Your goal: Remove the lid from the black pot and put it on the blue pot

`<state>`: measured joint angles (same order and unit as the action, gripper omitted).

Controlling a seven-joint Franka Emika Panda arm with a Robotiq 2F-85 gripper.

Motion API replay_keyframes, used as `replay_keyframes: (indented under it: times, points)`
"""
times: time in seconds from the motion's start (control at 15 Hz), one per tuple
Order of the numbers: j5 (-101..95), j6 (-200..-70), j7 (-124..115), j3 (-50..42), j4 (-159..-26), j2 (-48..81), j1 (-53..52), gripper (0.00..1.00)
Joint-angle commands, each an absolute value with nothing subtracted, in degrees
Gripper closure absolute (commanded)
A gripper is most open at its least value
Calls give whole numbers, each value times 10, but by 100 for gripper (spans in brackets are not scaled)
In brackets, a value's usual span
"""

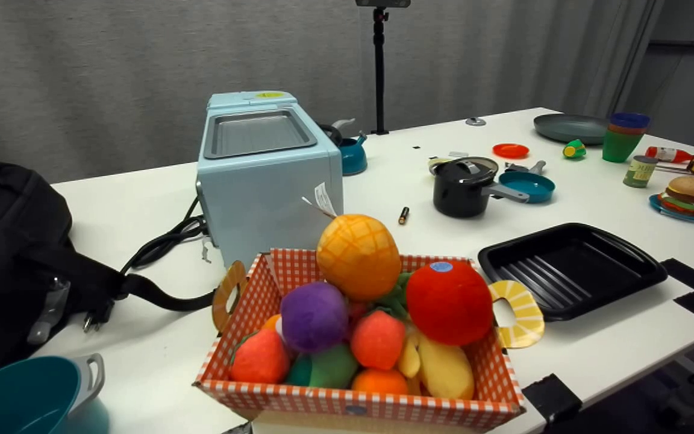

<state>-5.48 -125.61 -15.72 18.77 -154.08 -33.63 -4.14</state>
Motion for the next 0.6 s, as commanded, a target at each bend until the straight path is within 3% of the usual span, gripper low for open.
replay_keyframes:
  times: [0.0, 0.53]
  points:
    - [-80, -1266, -165, 161, -1536, -307, -29, 0]
    - [-124, -1331, -179, 92, -1500, -180, 38, 0]
